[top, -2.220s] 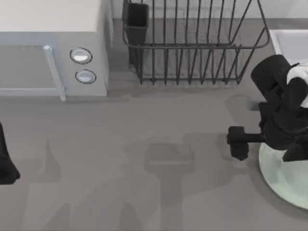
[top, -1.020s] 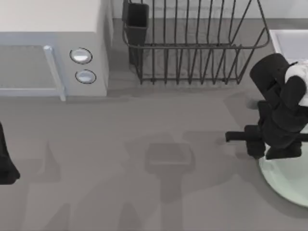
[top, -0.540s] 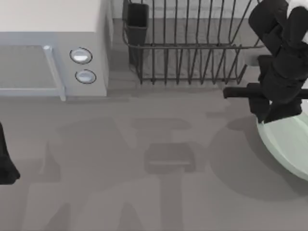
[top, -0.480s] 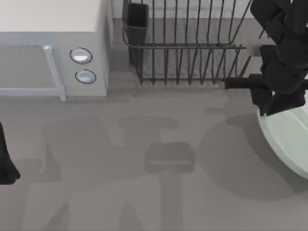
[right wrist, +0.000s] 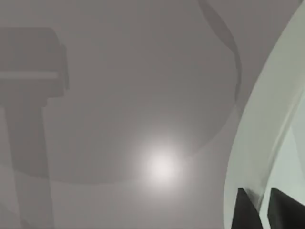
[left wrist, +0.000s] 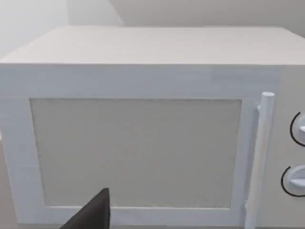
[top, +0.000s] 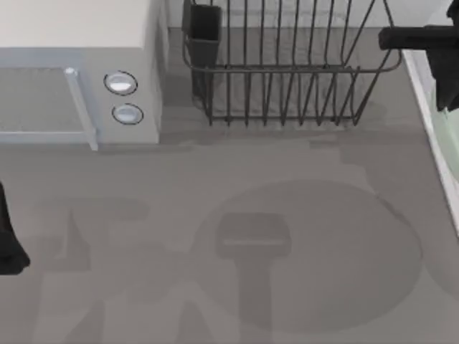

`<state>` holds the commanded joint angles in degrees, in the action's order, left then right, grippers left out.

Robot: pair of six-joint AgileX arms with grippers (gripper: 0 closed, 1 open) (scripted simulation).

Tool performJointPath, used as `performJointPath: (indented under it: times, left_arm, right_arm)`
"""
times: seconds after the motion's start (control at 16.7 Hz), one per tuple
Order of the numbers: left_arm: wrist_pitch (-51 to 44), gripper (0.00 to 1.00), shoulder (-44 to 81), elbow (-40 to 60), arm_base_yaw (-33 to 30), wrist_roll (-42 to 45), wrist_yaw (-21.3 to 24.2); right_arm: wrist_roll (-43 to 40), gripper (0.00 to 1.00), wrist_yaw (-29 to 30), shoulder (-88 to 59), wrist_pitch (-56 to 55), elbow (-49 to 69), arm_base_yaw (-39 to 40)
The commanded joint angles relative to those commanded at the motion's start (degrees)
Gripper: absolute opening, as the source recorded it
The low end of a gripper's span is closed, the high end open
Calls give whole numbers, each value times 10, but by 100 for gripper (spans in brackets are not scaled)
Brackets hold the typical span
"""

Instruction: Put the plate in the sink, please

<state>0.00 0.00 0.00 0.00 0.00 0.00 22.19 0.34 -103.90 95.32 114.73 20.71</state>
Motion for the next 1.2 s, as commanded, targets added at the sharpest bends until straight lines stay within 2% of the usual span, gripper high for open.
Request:
performJointPath:
  times: [0.42, 0.6, 0.78, 1.2]
  left_arm:
    - [0, 100, 0, 0, 0, 0, 0]
    - [0, 100, 0, 0, 0, 0, 0]
    - [0, 100, 0, 0, 0, 0, 0]
    - [0, 100, 0, 0, 0, 0, 0]
  right_arm:
    - [-1, 0, 0, 1, 14, 15, 1]
    - [-23, 0, 0, -38, 21, 54, -21]
    - [-69, 0, 0, -132, 33, 147, -67]
    - [-208, 0, 2, -441, 53, 443, -207]
